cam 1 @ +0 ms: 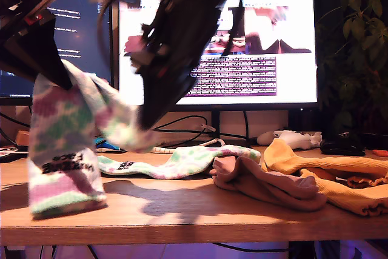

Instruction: Pair up the socks based on colour and pattern, by placing them on top of one another

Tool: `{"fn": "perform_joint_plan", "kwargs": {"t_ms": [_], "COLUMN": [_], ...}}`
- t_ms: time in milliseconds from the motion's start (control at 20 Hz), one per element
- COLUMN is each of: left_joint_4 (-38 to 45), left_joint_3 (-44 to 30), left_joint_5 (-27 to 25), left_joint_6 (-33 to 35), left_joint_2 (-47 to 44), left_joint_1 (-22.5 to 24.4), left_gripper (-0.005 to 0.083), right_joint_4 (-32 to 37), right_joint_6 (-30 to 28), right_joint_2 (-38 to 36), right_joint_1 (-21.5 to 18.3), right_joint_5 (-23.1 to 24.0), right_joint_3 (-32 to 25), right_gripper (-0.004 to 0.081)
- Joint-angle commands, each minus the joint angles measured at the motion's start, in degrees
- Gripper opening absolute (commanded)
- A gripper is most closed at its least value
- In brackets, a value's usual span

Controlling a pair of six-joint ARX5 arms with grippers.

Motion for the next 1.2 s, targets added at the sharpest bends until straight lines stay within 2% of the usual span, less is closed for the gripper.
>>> {"fn": "perform_joint_plan", "kwargs": {"t_ms": [0, 200, 300, 400, 600, 800, 1150], "left_joint_4": [-0.24, -0.42, -0.52, -1.68, -1.90, -1.11, -1.27], "left_joint_3": [-0.13, -0.13, -0.13, -0.13, -0.13, -0.13, -0.13], "left_joint_5": [0.68, 2.56, 2.56, 2.64, 2.73, 2.93, 2.86], "left_joint_6": [0.39, 1.95, 1.92, 1.84, 1.81, 1.81, 1.81], "left_joint_2": [-0.74, -0.72, -0.72, -0.72, -0.72, -0.72, -0.72], "left_joint_1": [-0.07, -0.07, -0.09, -0.17, -0.17, -0.17, -0.17], "left_gripper": [0.0222, 0.0264, 0.0269, 0.0269, 0.0269, 0.0269, 0.0269], "right_joint_4": [-4.00, -14.36, -15.28, -16.31, -23.71, -19.30, -9.09], "right_joint_6": [0.07, -0.04, -0.09, -1.03, -1.55, -1.88, -5.09], "right_joint_2": [-3.52, -5.35, -5.35, -5.35, -5.35, -4.09, 6.62], "right_joint_1": [0.11, 0.11, 0.02, -0.17, -0.26, -0.59, -4.00], "right_joint_5": [1.01, 0.98, 1.29, 3.82, 4.87, 4.00, 3.30], "right_joint_3": [1.55, 7.15, 9.11, 10.86, 16.04, 16.26, 16.26], "right_gripper": [-0.0011, -0.0011, -0.0011, -0.0011, -0.0011, -0.0011, -0.0011]}}
